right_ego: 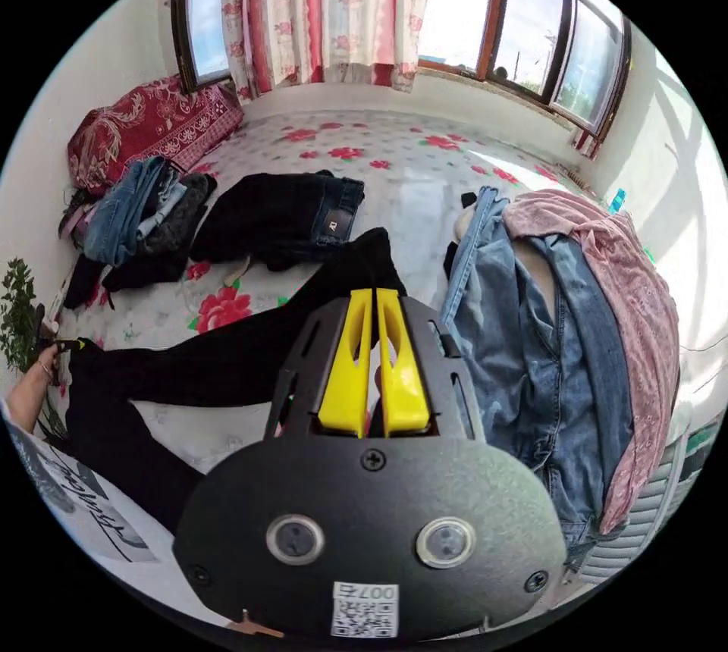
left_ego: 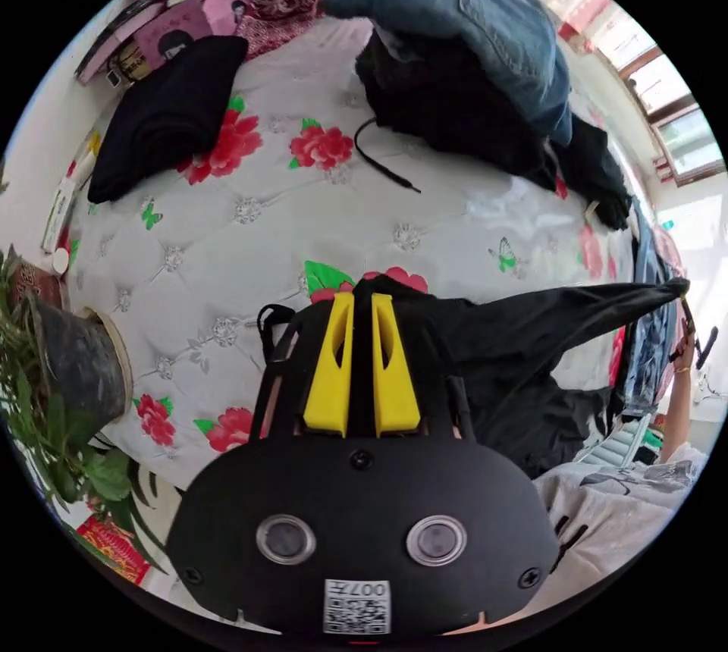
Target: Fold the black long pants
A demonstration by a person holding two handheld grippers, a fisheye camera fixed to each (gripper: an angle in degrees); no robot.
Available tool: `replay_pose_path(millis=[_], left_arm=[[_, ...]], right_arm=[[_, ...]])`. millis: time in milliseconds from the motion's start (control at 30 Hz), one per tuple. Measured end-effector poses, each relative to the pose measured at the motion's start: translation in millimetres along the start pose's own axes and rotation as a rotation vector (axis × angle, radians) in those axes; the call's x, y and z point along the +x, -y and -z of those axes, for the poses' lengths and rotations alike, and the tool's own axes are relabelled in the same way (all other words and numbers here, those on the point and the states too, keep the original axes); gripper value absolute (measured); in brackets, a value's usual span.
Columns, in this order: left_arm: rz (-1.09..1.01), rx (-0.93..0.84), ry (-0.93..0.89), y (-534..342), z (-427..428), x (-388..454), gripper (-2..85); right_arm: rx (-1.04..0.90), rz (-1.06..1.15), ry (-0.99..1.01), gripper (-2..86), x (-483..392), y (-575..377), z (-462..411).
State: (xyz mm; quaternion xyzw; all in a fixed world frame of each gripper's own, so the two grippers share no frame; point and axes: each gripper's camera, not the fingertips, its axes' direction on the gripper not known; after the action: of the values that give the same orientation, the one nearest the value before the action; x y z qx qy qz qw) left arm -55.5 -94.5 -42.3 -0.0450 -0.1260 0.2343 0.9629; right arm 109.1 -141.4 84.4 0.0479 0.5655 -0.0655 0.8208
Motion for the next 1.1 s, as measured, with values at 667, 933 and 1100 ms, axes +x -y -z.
replay_pose_path(millis=[667, 933, 1100], left_arm=[[0.145, 0.169, -0.112, -35.0, 6.4, -10.0, 7.5], [0.144, 0.101, -0.091, -31.1, -19.0, 3.8, 8.0], [0.097, 0.051, 0.023, -22.5, -45.2, 19.9, 6.9]], right_arm=[[-0.277, -0.387, 0.084, 5.8, 81.2, -97.9, -52.0], [-0.222, -0.35, 0.053, 8.0, 80.4, -51.3, -78.2], [-0.326, -0.444, 0.04, 6.9, 89.2, -33.6, -118.1]])
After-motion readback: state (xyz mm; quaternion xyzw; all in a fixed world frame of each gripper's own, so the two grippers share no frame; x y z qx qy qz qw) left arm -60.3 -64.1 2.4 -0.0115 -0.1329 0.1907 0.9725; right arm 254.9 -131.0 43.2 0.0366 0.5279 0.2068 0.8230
